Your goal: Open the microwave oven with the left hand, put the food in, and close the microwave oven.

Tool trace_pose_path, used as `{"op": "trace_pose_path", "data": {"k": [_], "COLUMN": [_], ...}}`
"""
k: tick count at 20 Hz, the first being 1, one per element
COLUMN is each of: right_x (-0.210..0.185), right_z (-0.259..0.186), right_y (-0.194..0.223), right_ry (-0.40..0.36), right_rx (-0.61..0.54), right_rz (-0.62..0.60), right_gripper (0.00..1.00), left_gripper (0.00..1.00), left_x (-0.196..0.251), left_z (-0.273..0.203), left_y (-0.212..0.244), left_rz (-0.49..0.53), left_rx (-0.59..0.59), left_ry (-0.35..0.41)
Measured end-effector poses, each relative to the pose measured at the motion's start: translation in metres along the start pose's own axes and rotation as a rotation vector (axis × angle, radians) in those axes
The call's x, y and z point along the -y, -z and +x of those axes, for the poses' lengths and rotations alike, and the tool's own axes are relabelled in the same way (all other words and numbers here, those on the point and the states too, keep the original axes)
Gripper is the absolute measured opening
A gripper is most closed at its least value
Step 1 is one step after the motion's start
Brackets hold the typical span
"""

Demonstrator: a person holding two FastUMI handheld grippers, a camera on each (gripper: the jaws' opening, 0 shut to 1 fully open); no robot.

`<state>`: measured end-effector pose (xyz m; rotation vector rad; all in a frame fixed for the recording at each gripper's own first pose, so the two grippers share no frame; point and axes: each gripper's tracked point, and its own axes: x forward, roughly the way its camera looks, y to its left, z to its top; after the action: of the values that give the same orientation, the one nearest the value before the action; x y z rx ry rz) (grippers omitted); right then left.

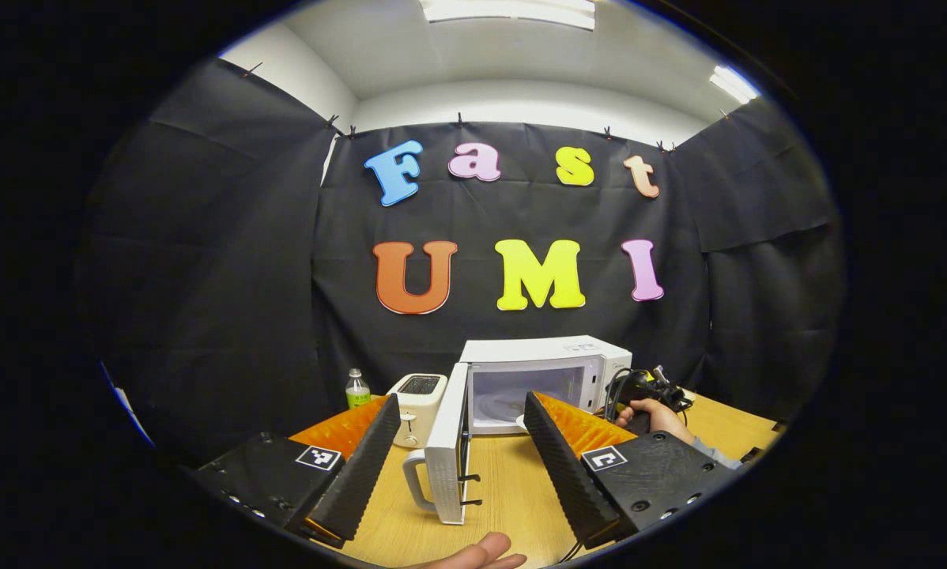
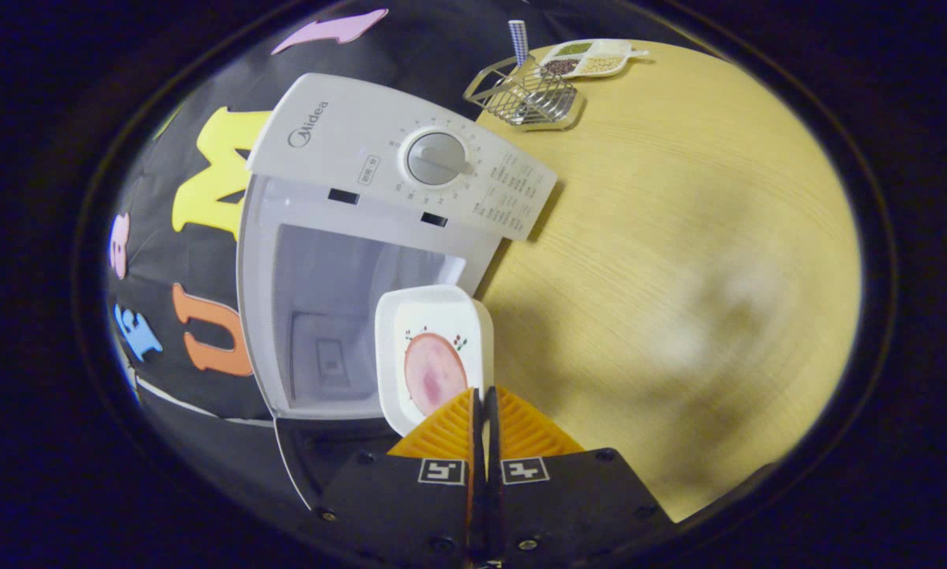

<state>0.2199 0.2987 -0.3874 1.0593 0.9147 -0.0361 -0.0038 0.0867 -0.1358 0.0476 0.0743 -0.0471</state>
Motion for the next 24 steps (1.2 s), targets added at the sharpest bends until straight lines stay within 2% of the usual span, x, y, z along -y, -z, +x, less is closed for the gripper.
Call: {"op": "trace_pose_path", "data": {"k": [2,3,5,8,12,15,17,22,23,24], "right_x": [-0.02,-0.029,-0.043,-0.06,-0.073,-0.072,-0.073,-0.084,-0.086,-0.088], "right_z": [0.02,0.03,0.048,0.074,0.103,0.116,0.119,0.13,0.132,0.134], "right_y": [0.0,0.002,0.008,0.002,-0.012,-0.017,-0.02,-0.017,-0.02,-0.024], "right_ry": [-0.049,-0.074,-0.119,-0.186,-0.223,-0.22,-0.236,-0.251,-0.252,-0.248], "right_rx": [0.054,0.074,0.092,0.161,0.246,0.273,0.297,0.335,0.357,0.39], "right_rz": [0.031,0.027,0.028,0.07,0.068,0.051,0.081,0.012,-0.008,-0.03], "right_gripper": [0.0,0.04,0.04,0.04,0.04,0.06,0.07,0.1,0.02,0.1], "left_gripper": [0.95,0.94,0.94,0.94,0.94,0.94,0.94,0.94,0.94,0.95], "left_x": [-0.009,-0.009,-0.01,-0.026,-0.039,-0.041,-0.042,-0.04,-0.042,-0.044], "left_z": [0.002,0.003,0.009,0.017,0.024,0.028,0.031,0.037,0.037,0.037], "left_y": [0.001,0.002,0.009,0.018,0.027,0.035,0.038,0.05,0.052,0.053], "left_rz": [0.0,-0.01,-0.03,-0.029,-0.02,-0.036,-0.042,-0.055,-0.056,-0.055], "left_rx": [0.0,0.0,-0.011,-0.037,-0.049,-0.059,-0.061,-0.084,-0.086,-0.088], "left_ry": [-0.013,-0.008,0.014,-0.013,-0.065,-0.068,-0.066,-0.066,-0.068,-0.073]}}
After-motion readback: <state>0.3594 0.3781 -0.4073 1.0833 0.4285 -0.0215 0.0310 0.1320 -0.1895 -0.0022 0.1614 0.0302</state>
